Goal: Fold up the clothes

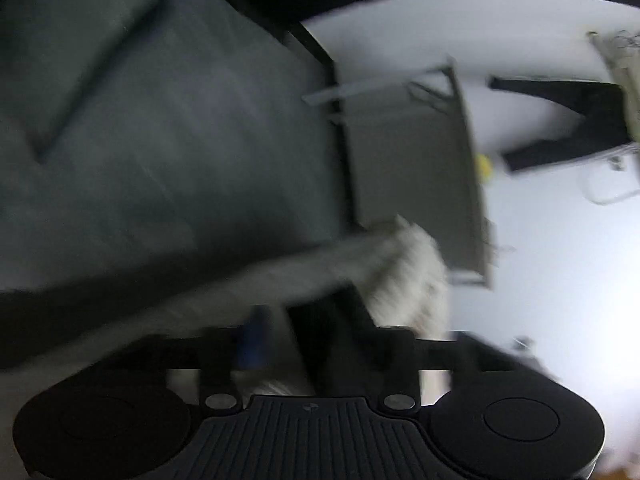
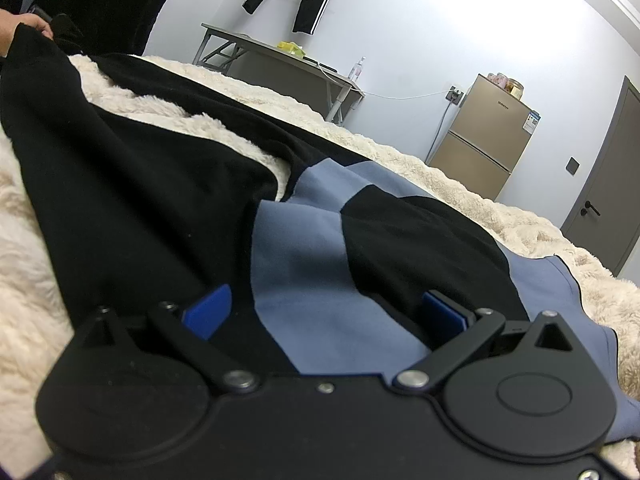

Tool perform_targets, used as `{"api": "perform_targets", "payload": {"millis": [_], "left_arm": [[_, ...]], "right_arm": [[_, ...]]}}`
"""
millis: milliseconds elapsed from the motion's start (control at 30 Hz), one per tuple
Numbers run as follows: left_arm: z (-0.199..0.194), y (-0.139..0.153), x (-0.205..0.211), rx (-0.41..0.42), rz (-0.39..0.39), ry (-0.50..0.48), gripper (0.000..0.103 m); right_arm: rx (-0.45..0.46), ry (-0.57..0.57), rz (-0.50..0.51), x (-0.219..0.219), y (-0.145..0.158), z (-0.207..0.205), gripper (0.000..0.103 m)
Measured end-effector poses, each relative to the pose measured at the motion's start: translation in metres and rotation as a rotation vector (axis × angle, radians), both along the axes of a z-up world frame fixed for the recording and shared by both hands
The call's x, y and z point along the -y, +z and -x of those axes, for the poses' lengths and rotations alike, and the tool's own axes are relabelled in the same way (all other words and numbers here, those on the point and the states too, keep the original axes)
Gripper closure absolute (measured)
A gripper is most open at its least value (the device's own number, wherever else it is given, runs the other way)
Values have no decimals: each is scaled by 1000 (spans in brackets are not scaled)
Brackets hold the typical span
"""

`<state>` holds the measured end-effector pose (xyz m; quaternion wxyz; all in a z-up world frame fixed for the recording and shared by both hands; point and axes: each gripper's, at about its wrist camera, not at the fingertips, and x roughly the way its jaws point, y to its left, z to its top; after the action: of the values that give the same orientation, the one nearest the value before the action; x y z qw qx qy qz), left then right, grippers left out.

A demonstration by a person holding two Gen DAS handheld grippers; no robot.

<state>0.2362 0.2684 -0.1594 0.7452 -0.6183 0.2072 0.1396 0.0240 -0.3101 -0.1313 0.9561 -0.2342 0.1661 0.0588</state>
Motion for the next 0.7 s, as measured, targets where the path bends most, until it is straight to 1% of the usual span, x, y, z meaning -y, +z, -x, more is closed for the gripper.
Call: {"api": "perform_targets", "payload": {"millis": [67,100,133,167,200,233,267,333,367,400,433,500,533,567,600,633,667,700], "left_arm": [[11,24,1,-30,-115,22,44],[17,35,5,-36,-161,22,44],[25,50,12,-29,-224,20,44],[32,67,23,-11,-281,17,44],[35,81,35,13,-309,2,44],[40,103,48,70,-354,-46,44],[45,123,61,126,-382,-110,44],[59,146,81,204,-408,-222,41],[72,155,94,238,-422,-275,36],[86,165,108,265,-432,-321,28],[99,171,121,289,-437,-356,24],[123,175,140,325,-429,-393,23],[138,174,150,347,-414,-412,23],[159,167,160,377,-387,-420,23],[172,161,168,403,-372,-415,23],[172,160,172,405,-362,-412,23],[173,155,172,396,-342,-412,24],[173,150,173,387,-323,-412,24]], "right_arm": [[0,0,-1,0,0,0,0],[0,1,-1,0,0,0,0],[1,1,-2,0,0,-1,0],[1,1,-3,0,0,-1,0],[1,1,-3,1,1,-1,0],[1,2,-4,1,1,-2,0],[-3,2,-1,0,4,-2,0],[-16,-1,10,-2,8,-2,0],[-30,4,1,-4,18,2,0],[-44,9,-9,-5,27,6,0],[-52,46,-56,-5,38,12,0],[-63,118,-141,-8,57,22,0],[-18,184,-187,-20,83,28,0],[27,204,-204,-28,98,27,0],[36,209,-210,-30,101,25,0],[65,224,-240,-38,115,15,0],[47,215,-248,-50,127,-9,2],[26,206,-245,-56,130,-22,5]]}}
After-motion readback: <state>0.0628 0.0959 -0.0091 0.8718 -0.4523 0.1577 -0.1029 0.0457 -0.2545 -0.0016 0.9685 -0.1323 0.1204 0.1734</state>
